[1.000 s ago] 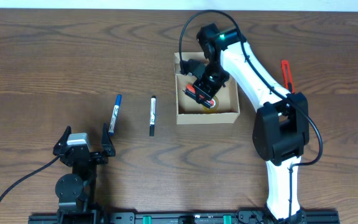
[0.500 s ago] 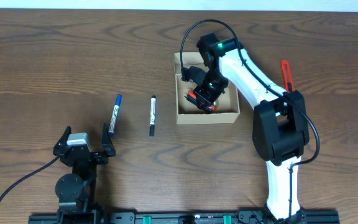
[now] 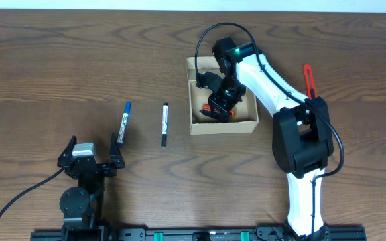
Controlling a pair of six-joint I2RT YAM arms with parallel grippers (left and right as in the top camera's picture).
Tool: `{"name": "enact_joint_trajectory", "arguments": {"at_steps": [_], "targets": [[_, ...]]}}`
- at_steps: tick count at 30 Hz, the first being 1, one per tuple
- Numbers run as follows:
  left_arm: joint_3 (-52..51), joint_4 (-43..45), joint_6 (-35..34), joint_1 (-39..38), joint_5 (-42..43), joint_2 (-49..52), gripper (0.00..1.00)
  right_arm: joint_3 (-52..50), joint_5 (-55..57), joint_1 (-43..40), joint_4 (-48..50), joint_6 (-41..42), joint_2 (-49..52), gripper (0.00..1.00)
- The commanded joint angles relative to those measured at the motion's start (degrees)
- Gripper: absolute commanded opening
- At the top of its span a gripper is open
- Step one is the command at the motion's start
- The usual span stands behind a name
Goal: Pack container
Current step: 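Release the stapler in the box and move right gripper to box cutter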
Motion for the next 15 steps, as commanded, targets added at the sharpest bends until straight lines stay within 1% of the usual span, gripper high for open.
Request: {"name": "enact_joint_trajectory", "arguments": {"at_steps": [1,6,10,15], "targets": [[-0.7,-3.0,-0.2,0.4,0.2,-0.4,0.95,-0.9,1.0,0.5,-0.4,1.3,0.1,0.27],[-0.7,-3.0,-0.2,0.4,0.2,-0.4,0.95,-0.5,1.0,0.5,-1.0,1.7,0.1,0.24],[-0.7,-3.0,-0.2,0.4,0.2,-0.4,0.95,1.6,1.0,0.5,-2.6,1.7,0.1,0.23],[-0.7,-3.0,-0.2,0.4,0.2,-0.4,0.95,8.5,1.1,0.4,-6.0,1.7,0.1,0.27]]}}
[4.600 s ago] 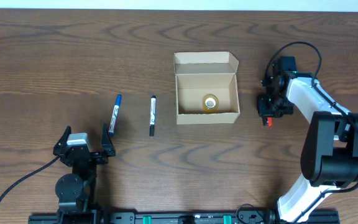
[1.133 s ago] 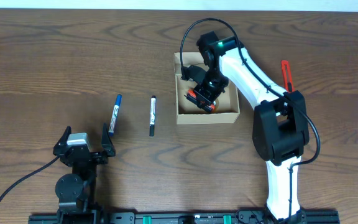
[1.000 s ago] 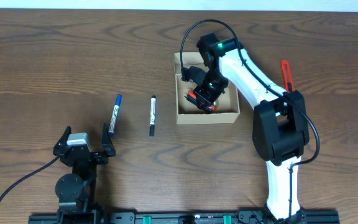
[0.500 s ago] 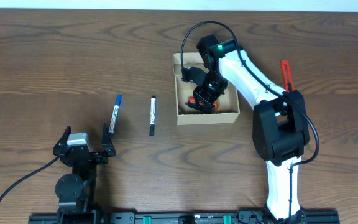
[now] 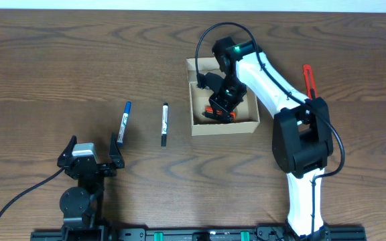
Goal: Pack container
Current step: 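Release the stapler in the box and move right gripper to box cutter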
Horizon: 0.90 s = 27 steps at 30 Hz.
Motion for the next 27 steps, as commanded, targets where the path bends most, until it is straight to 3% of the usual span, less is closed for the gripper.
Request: {"name": "enact_joint_trajectory", "arguments": {"at_steps": [1,9,15,22,23,25,27], "targets": [[-0.7,-3.0,-0.2,0.4,0.2,-0.4,0.95,6.6,0.8,0.4,-1.3,0.7,0.0,0.27],[-0.7,-3.0,-0.2,0.4,0.2,-0.4,0.95,21.1,2.6,-1.3,-7.0,0.9,0.0,0.32],[-0.7,-3.0,-0.2,0.4,0.2,-0.4,0.95,25.9,4.8,-2.5,-9.5,0.9,0.0,0.35],[-0.7,-3.0,-0.2,0.4,0.2,-0.4,0.95,28.5,22.1,-3.4,-9.4,7.3,0.0,0.30],[-0.7,-3.0,-0.2,0.4,0.2,-0.4,0.95,29.3,26.3,-3.8,-9.1,9.1,0.0,0.31],[-0.7,-3.0,-0.2,0.4,0.2,-0.4,0.95,30.9,33.0,-5.0,-8.6,11.8,0.0,0.46],[-0.7,-3.0,-0.2,0.4,0.2,-0.4,0.95,32.4,37.6,-6.8,-8.6,13.4,0.0,0.52]]}}
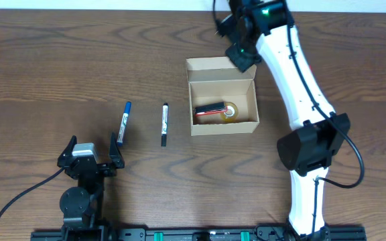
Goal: Pack container
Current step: 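Release the stapler in the box and move right gripper to box cutter, then align the right gripper over the red box cutter and descend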
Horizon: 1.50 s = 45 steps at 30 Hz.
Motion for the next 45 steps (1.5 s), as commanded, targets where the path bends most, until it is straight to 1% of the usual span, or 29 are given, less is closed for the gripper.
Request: {"name": "enact_joint_trajectory", "arguments": {"at_steps": [1,4,7,10,13,15,22,24,27,35,40,45], "targets": [[-0.7,-3.0,-0.2,0.4,0.2,-0.4,0.95,3.8,15.1,-4.4,0.1,5.7,0.0,0.54],[-0.7,-3.0,-0.2,0.4,0.2,-0.4,0.95,5.3,18.2,-9.0,-1.0,7.4,0.0,0.68],[-0.7,-3.0,-0.2,0.4,0.2,-0.4,0.95,5.4,17.1,-14.8,-1.8,8.6,0.0,0.74],[-0.7,-3.0,-0.2,0.4,0.2,-0.4,0.95,5.3,10.3,-20.3,-1.6,7.9,0.1,0.74],[-0.7,-3.0,-0.2,0.4,0.2,-0.4,0.95,5.3,-1.7,-24.8,-1.3,2.8,0.1,0.75],[-0.7,-3.0,-0.2,0.4,0.2,-0.4,0.95,5.3,-6.6,-26.6,-1.0,0.4,0.4,0.79],[-0.7,-3.0,-0.2,0.4,0.2,-0.4,0.95,4.2,-14.7,-27.8,0.7,-7.9,3.3,0.83],[-0.7,-3.0,-0.2,0.4,0.2,-0.4,0.95,4.2,-13.9,-27.6,0.8,-9.6,5.6,0.84],[-0.7,-3.0,-0.2,0.4,0.2,-0.4,0.95,4.2,-11.0,-28.1,0.9,-9.7,8.7,0.83],[-0.7,-3.0,-0.2,0.4,0.2,-0.4,0.95,4.2,-11.3,-28.9,1.5,-7.7,14.5,0.83],[-0.7,-3.0,-0.2,0.4,0.2,-0.4,0.95,4.2,-11.0,-29.5,1.2,-7.0,15.6,0.83],[-0.7,-3.0,-0.2,0.4,0.2,-0.4,0.95,4.1,-9.7,-30.6,0.6,-6.6,15.6,0.85]]}}
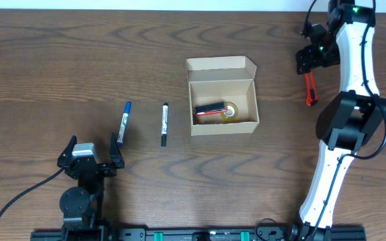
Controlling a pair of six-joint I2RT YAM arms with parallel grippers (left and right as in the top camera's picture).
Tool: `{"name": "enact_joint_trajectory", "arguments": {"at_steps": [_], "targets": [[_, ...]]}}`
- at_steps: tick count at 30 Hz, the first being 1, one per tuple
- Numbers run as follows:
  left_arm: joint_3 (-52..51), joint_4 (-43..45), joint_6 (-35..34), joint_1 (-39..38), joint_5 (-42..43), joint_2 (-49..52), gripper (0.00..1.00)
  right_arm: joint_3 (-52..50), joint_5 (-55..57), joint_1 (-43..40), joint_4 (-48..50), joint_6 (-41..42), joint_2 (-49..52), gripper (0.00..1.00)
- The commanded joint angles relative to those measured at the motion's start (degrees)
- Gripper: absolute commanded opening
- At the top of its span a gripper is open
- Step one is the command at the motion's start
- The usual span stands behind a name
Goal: Pack container
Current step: 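Align the right gripper over the red box cutter and descend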
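An open cardboard box (222,69) stands mid-table, holding a red-and-black marker (210,109) and a yellowish tape roll (230,112). A blue marker (124,120) and a black marker (164,124) lie on the table to the box's left. Right of the box lies a red marker (309,90). My right gripper (307,63) hovers over that marker's far end, hiding the tip, and its fingers look apart with nothing in them. My left gripper (90,150) rests open near the front left, behind the blue marker's near end.
The box's back flap stands up along its far rim. My right arm (354,60) stretches along the table's right side from its base at the front. The wooden table (59,60) reaches out to the left.
My right gripper moved from behind the box's far right corner to the right, and now sits over the far end of the red marker. Nothing else moved.
My right gripper was down inside the box with a red-and-black object at its fingers. A moment later it was still there. Then it was up and behind the box, leaving the marker and tape roll inside. Now it is over the red marker at right.
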Motion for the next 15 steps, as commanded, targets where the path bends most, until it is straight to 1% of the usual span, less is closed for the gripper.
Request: {"name": "enact_joint_trajectory", "arguments": {"at_steps": [1,7,15], "targets": [[-0.7,-3.0,-0.2,0.4,0.2,-0.4,0.95,-0.2,1.0,-1.4,-0.6,0.7,0.7,0.85],[-0.7,-3.0,-0.2,0.4,0.2,-0.4,0.95,-5.1,1.1,-3.3,0.3,1.7,0.7,0.85],[-0.7,-3.0,-0.2,0.4,0.2,-0.4,0.95,-11.8,1.1,-3.4,2.8,2.1,0.7,0.84]]}}
